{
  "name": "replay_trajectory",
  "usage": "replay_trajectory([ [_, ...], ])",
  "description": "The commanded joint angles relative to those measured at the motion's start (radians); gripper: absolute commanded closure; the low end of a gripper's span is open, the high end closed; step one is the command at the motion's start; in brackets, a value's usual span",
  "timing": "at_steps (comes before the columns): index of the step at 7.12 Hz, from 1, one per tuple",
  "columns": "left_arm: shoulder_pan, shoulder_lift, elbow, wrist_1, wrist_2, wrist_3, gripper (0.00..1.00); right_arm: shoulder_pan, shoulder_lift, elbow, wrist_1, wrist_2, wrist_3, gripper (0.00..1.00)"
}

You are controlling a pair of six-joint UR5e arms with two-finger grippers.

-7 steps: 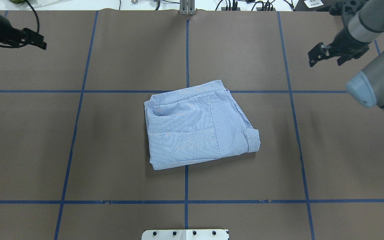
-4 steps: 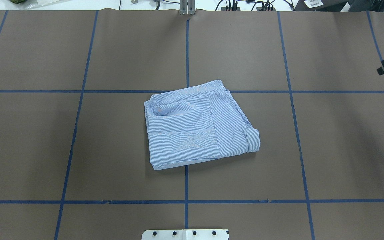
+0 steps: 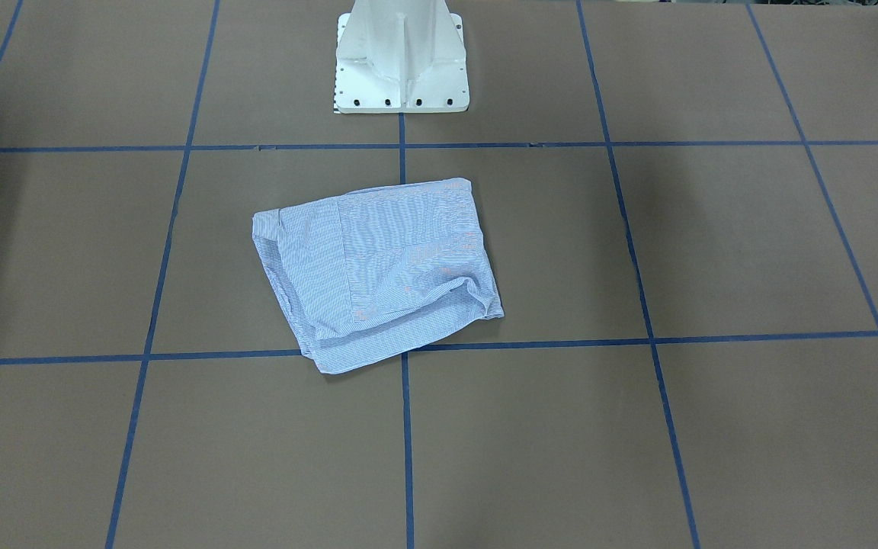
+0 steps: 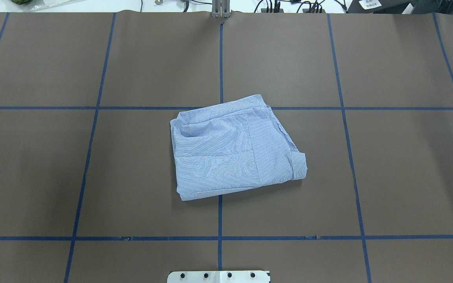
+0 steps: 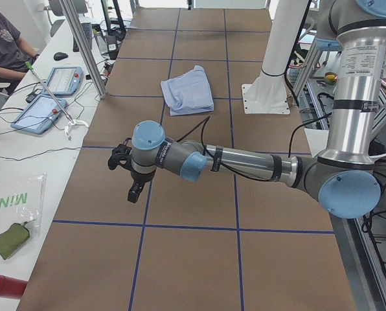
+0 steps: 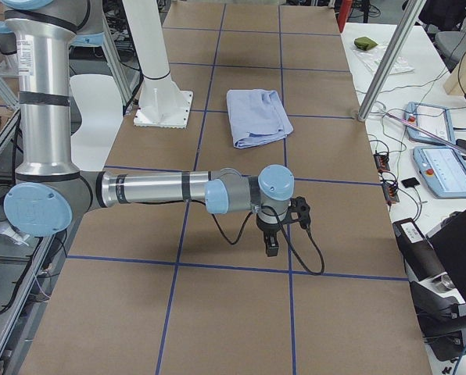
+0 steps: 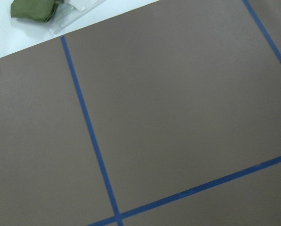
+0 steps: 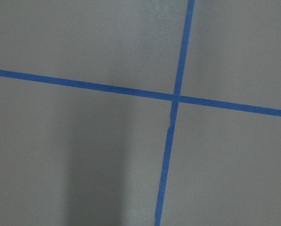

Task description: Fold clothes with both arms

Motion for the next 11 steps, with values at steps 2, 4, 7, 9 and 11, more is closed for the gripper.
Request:
replay_trajectory([
  [2, 0.003, 0.018, 0.027, 0.001, 0.016, -0.008, 0.01, 0.032, -0.042, -0.056, 0.003, -0.042, -0.009, 0.0],
  [4, 0.003, 0.018, 0.03, 0.026, 0.016, -0.011, 0.01, 0.029, -0.026, -0.061, 0.003, -0.033, 0.008, 0.0],
  [7, 0.0, 0.028, -0.001, 0.169, 0.005, -0.002, 0.01, 0.028, -0.023, -0.034, -0.022, -0.023, 0.011, 0.0],
  [9, -0.002, 0.035, -0.016, 0.228, 0.005, 0.056, 0.01, 0.026, 0.037, 0.027, -0.231, 0.009, 0.012, 0.0],
  [11, -0.009, 0.021, -0.028, 0.308, 0.005, 0.119, 0.01, 0.02, 0.037, 0.055, -0.269, 0.009, 0.016, 0.0],
])
